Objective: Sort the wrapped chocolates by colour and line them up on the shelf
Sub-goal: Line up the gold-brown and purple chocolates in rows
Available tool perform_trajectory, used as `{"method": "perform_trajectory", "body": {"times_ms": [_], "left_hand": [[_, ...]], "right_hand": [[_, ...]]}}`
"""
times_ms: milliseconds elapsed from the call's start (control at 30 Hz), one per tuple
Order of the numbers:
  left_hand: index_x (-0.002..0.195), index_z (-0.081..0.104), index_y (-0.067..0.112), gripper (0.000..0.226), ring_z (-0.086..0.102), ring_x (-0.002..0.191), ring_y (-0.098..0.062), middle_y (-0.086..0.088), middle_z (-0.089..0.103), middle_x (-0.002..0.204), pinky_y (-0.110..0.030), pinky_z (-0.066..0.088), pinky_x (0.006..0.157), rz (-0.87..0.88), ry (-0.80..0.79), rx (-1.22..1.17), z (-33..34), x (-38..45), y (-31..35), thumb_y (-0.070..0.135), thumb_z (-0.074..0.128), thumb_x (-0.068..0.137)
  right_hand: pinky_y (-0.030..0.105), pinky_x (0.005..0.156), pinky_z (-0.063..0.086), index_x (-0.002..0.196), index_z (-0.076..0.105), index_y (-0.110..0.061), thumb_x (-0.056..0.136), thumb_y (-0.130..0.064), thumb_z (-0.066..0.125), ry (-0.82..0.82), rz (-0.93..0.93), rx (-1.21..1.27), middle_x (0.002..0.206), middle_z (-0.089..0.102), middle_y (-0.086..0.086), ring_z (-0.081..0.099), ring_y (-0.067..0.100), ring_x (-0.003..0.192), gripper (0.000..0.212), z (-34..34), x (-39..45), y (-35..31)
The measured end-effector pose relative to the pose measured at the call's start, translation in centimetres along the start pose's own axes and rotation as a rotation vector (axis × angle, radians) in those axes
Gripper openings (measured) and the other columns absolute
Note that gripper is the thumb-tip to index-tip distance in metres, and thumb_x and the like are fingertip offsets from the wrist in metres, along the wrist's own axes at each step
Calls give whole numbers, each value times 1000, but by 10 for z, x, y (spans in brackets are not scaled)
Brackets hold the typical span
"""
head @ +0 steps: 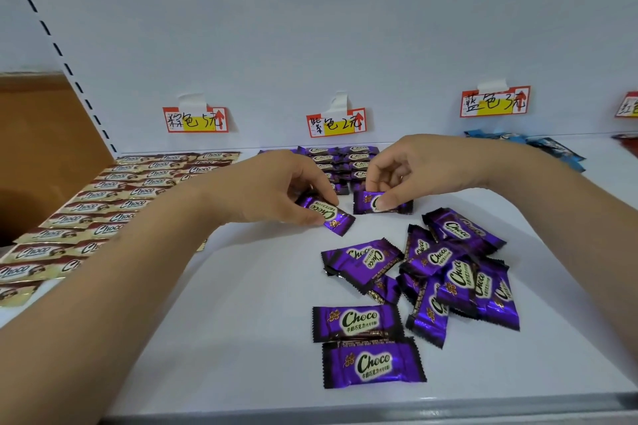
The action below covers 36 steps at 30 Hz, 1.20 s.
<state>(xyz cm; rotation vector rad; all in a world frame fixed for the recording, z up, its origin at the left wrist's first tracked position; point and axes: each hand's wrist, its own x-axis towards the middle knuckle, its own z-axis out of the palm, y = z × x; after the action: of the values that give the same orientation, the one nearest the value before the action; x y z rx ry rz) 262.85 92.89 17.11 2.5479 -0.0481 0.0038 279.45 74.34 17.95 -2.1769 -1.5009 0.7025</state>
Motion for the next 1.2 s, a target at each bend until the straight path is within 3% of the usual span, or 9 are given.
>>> {"method": "perform_trajectory", "body": {"times_ms": [100, 167, 267, 367, 567, 700, 933, 1100, 1200], "left_hand": [[100, 73, 38, 27, 57, 104, -3, 14, 61, 108, -19, 45, 91, 65, -13, 48, 0, 1, 1, 16, 72, 85], [102, 72, 38, 30, 53, 105, 2, 14, 57, 110, -11, 39, 88, 84, 1, 81, 0, 1, 3, 13, 69, 86], [97, 66, 37, 14, 54, 84, -1, 13, 58, 94, -20, 43, 72, 22, 84, 157, 2, 2, 6, 38, 72, 85], [96, 64, 36, 29, 55, 80, -3, 13, 61, 89, -22, 46, 69, -47, 4, 239, 7, 5, 6, 57, 72, 78], [109, 65, 38, 28, 54, 95, 2, 18, 63, 99, -7, 40, 74, 38, -25, 193, 5, 2, 5, 36, 75, 82], [105, 65, 36, 26, 55, 94, 2, 18, 63, 98, -13, 44, 77, -15, 12, 235, 2, 0, 2, 44, 74, 81], [96, 69, 35, 19, 61, 84, -4, 18, 66, 87, -23, 51, 72, -73, 84, 251, 3, 5, -2, 45, 73, 80], [97, 70, 32, 18, 60, 81, -2, 16, 65, 85, -14, 45, 66, -65, 143, 246, 9, 9, -2, 41, 73, 83], [99, 71, 29, 19, 59, 80, -3, 14, 65, 86, -16, 45, 66, -53, 183, 260, 13, 12, 0, 41, 73, 83]], "right_hand": [[11, 70, 44, 88, 72, -29, 84, -30, 75, 27, -18, -12, 81, 67, -15, 59, -2, 74, 5, 0, -2, -3], [8, 69, 43, 89, 72, -26, 86, -27, 73, 41, -33, 3, 80, 68, -18, 59, -4, 72, 3, -1, -3, -5], [7, 65, 42, 89, 73, -22, 87, -25, 72, 56, -17, 16, 73, 66, -19, 57, -5, 65, 4, -3, -4, -4], [9, 67, 43, 89, 73, -22, 86, -26, 73, 59, -4, 31, 74, 66, -15, 57, -4, 65, 5, -4, -5, -3], [10, 63, 41, 95, 73, -30, 83, -32, 76, 104, 6, -87, 86, 71, -9, 57, -4, 61, 13, -3, -3, -3], [17, 67, 43, 95, 67, -37, 77, -42, 79, 131, 0, -221, 89, 68, -17, 55, -2, 67, 22, -6, -4, -5], [6, 61, 40, 88, 67, -38, 77, -37, 80, 47, 4, -294, 79, 65, -25, 55, -6, 68, 17, -4, -4, -6], [7, 59, 39, 87, 67, -38, 78, -35, 80, 52, 30, -307, 79, 65, -24, 55, -5, 67, 16, -6, -5, -4], [8, 60, 39, 86, 67, -37, 79, -33, 80, 60, 26, -296, 77, 65, -22, 55, -7, 66, 15, -7, -5, -1]]}}
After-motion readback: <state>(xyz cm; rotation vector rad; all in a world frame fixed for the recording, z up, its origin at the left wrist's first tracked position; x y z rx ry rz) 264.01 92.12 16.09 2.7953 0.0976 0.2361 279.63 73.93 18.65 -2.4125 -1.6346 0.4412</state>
